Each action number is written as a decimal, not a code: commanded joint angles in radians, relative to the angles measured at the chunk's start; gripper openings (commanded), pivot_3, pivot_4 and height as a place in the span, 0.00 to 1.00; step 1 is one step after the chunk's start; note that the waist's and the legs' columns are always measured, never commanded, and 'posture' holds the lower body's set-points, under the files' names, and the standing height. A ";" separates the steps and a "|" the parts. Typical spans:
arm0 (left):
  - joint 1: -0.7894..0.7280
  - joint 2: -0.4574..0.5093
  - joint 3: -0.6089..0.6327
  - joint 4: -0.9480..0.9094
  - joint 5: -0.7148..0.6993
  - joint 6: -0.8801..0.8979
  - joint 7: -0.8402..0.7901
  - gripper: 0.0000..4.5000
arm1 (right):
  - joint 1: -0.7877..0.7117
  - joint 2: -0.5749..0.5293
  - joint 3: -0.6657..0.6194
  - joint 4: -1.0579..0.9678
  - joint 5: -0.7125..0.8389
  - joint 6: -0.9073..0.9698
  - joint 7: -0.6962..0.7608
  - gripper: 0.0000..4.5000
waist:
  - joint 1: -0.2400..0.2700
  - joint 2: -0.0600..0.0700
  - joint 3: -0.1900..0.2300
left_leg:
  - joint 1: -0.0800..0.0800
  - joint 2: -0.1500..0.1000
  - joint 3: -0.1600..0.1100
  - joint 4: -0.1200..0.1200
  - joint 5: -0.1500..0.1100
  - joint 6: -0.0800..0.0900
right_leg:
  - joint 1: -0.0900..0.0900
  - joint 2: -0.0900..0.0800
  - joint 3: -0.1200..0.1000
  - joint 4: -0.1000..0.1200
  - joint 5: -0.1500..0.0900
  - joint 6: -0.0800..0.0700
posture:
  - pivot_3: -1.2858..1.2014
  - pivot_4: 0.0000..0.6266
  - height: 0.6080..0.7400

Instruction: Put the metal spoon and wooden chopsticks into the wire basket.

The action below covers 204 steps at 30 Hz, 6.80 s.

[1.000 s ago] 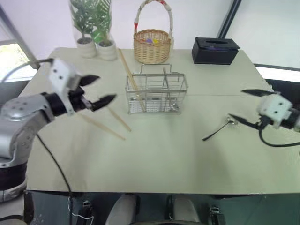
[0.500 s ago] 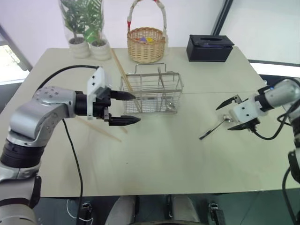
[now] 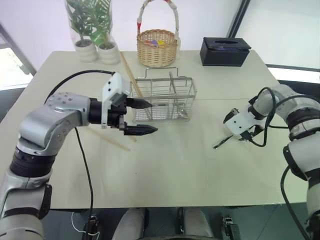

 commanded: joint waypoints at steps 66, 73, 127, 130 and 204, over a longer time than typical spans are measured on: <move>-0.077 -0.011 0.204 0.056 -0.001 -0.022 0.187 1.00 | 0.460 0.409 -0.699 -1.314 1.194 1.548 -0.623 0.77 | 0.001 -0.005 -0.003 | -0.001 0.001 -0.004 0.004 -0.001 0.005 | -0.005 0.004 0.003 0.011 0.002 -0.003 | 0.52 0.24 0.36; -0.077 -0.029 0.284 0.075 -0.006 0.013 0.317 1.00 | 0.428 0.353 -0.758 -1.348 1.219 1.541 -0.594 0.99 | 0.002 -0.005 -0.003 | -0.001 0.002 -0.004 0.004 -0.001 0.005 | -0.005 0.005 0.003 0.011 0.002 -0.003 | 0.52 0.24 0.36; -0.443 -0.580 0.978 0.879 0.500 0.302 1.599 0.02 | 0.744 0.124 -0.849 -1.864 1.702 1.665 -0.502 1.00 | 0.058 -0.020 -0.007 | -0.001 0.003 -0.005 0.005 0.000 -0.003 | -0.004 0.007 0.003 0.010 0.004 0.001 | 0.52 0.24 0.36; -0.443 -0.559 0.972 0.891 0.481 0.296 1.610 0.02 | 0.744 0.124 -0.845 -1.853 1.694 1.658 -0.497 1.00 | 0.056 -0.020 -0.007 | -0.001 0.003 -0.005 0.005 0.000 -0.003 | -0.004 0.007 0.003 0.010 0.004 0.001 | 0.52 0.24 0.36; -0.612 -0.386 0.546 0.627 0.251 0.010 1.251 1.00 | 0.889 0.075 -0.848 -1.856 1.596 1.580 -0.591 1.00 | 0.057 -0.014 -0.005 | 0.000 0.004 -0.006 0.004 -0.001 0.004 | 0.001 0.011 0.004 -0.001 0.005 0.000 | 0.52 0.24 0.36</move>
